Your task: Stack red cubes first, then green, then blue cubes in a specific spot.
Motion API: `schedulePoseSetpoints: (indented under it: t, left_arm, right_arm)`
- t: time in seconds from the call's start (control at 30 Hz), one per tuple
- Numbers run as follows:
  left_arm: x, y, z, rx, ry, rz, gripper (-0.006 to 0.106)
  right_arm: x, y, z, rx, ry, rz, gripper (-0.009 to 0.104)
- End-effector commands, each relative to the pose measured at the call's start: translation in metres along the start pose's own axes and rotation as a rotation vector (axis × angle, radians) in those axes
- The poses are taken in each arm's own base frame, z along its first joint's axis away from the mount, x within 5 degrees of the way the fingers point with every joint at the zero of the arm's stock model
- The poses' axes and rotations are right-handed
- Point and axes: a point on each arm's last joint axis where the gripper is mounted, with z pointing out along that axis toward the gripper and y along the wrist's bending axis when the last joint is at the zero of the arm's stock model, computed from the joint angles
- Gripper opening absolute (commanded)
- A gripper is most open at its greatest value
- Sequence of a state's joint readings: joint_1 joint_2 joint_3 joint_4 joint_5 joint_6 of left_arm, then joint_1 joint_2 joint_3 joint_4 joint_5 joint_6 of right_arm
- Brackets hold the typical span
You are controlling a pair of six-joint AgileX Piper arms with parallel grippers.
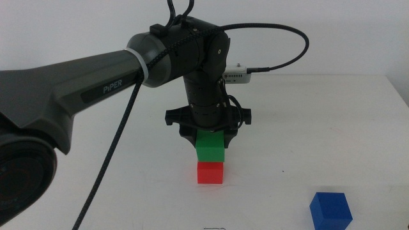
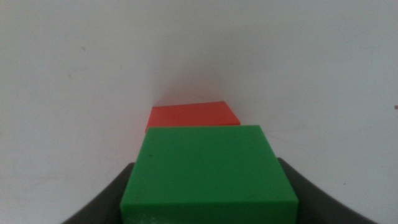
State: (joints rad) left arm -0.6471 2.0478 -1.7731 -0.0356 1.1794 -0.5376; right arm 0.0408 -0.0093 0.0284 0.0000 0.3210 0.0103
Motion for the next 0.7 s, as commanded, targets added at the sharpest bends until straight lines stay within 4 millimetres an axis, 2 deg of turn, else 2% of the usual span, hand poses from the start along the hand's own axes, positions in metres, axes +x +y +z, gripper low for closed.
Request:
schedulePoseSetpoints:
  t: [0.0,0.2,0.33,0.5,0.53,0.57,0.6,0.63,0.67]
  left_arm:
    - [0.000,-0.007,-0.034,0.067,-0.084,-0.010,-0.002]
    - [0.001,-0.005,-0.032,0.052,-0.073,-0.015,-0.002]
    - [0.001,-0.005,-0.018,0.025,-0.028,-0.024,-0.002]
    - [0.000,-0.005,-0.014,0.019,-0.020,-0.024,-0.002]
    - [0.001,-0.004,-0.009,0.008,-0.005,-0.024,0.003]
    - [0.000,-0.004,-0.009,0.004,-0.017,-0.019,0.014]
    - [-0.001,-0.004,-0.009,0.003,-0.020,-0.018,0.019]
    - [-0.002,-0.004,-0.009,0.008,-0.032,-0.018,0.049]
    - [-0.002,-0.004,-0.009,0.009,-0.038,-0.018,0.065]
  right_arm:
    - [-0.013,0.000,-0.004,0.007,-0.112,-0.018,0.080]
    - [-0.013,0.000,-0.004,0.007,-0.112,-0.018,0.080]
    - [-0.013,0.000,-0.004,0.007,-0.112,-0.018,0.080]
    - [-0.013,0.000,-0.004,0.007,-0.112,-0.018,0.080]
    - [-0.013,0.000,-0.004,0.007,-0.112,-0.018,0.080]
    - [-0.013,0.000,-0.004,0.007,-0.112,-0.018,0.080]
    - [-0.013,0.000,-0.004,0.007,-0.112,-0.018,0.080]
    - [-0.013,0.000,-0.004,0.007,-0.112,-0.018,0.080]
    - [-0.013,0.000,-0.004,0.007,-0.112,-0.018,0.080]
